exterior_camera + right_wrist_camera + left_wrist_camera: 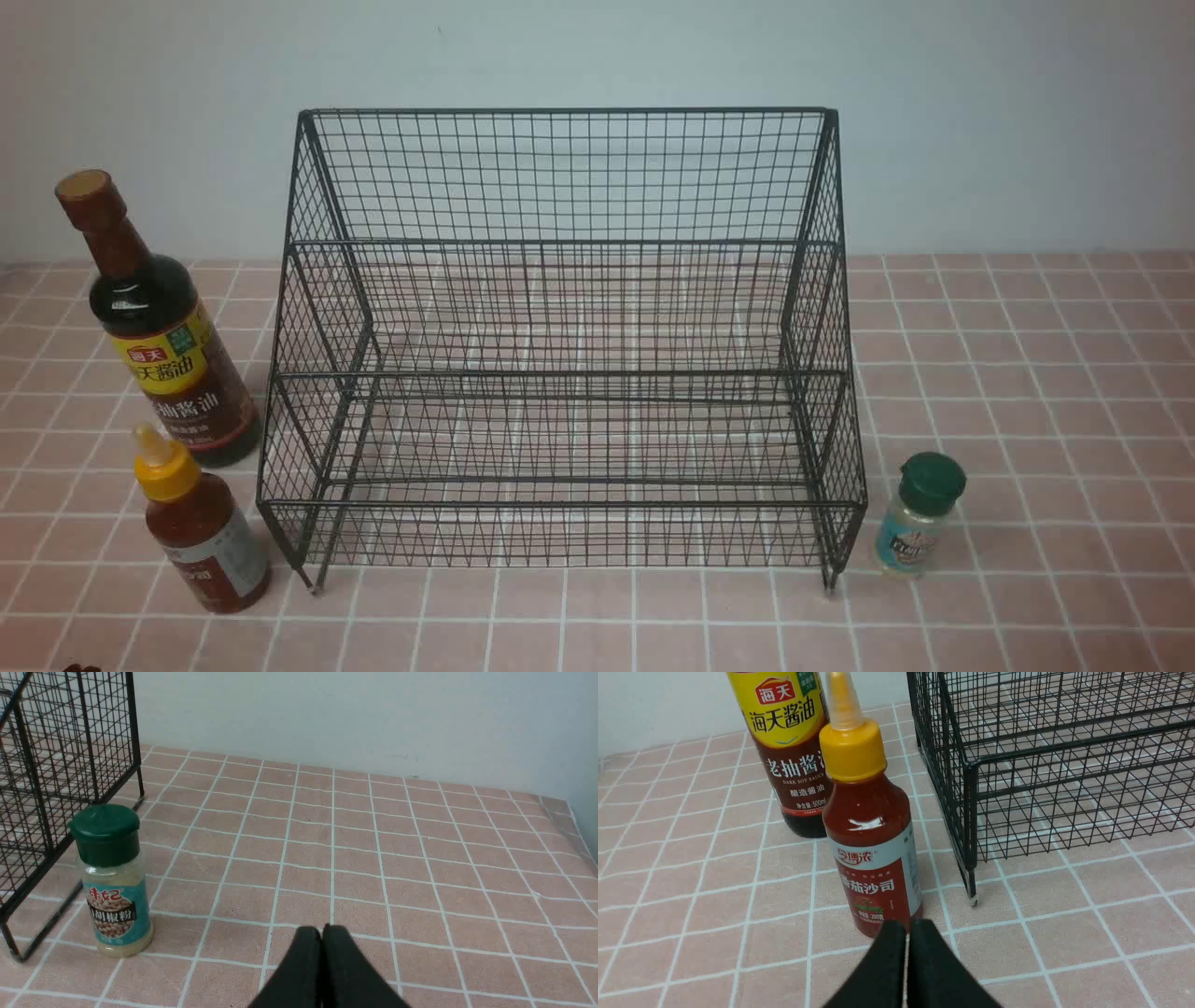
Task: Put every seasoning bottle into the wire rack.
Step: Use the left arm to grab the condiment bottle farthest to it
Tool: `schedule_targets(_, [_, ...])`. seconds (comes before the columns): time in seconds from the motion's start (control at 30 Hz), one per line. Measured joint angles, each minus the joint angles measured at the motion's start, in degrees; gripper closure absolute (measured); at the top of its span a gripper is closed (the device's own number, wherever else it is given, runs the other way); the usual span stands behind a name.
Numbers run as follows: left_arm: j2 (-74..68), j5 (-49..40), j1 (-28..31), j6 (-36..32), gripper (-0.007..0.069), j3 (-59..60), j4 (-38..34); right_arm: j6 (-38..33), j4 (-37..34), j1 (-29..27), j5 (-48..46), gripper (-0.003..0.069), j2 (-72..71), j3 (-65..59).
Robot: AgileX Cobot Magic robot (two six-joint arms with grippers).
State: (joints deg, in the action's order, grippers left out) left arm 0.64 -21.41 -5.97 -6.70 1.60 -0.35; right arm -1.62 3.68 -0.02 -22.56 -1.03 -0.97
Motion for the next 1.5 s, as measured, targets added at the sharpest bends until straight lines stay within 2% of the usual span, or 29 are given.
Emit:
schedule_targets(1.13, [0.0, 0.4, 0.0, 0.0, 0.0631, 0.0, 0.4, -1.1, 0.0, 0.0, 0.0, 0.0673, 0.0, 0.0])
schedule_targets(1.2, [0.0, 1.4, 0.0, 1.7, 0.0631, 0.0, -1.1, -1.1, 0.0, 0.0, 0.0, 0.0673, 0.0, 0.0])
schedule_targets(1.37, [0.0, 7.6, 0.0, 7.8, 0.0631, 0.0, -9.8, -1.1, 0.0, 0.0, 0.0, 0.0673, 0.0, 0.0])
schedule_targets(1.5, [0.0, 21.4, 0.0, 10.2, 0.0631, 0.0, -17.0, -1.1, 0.0, 0.0, 0.0, 0.0673, 0.0, 0.0])
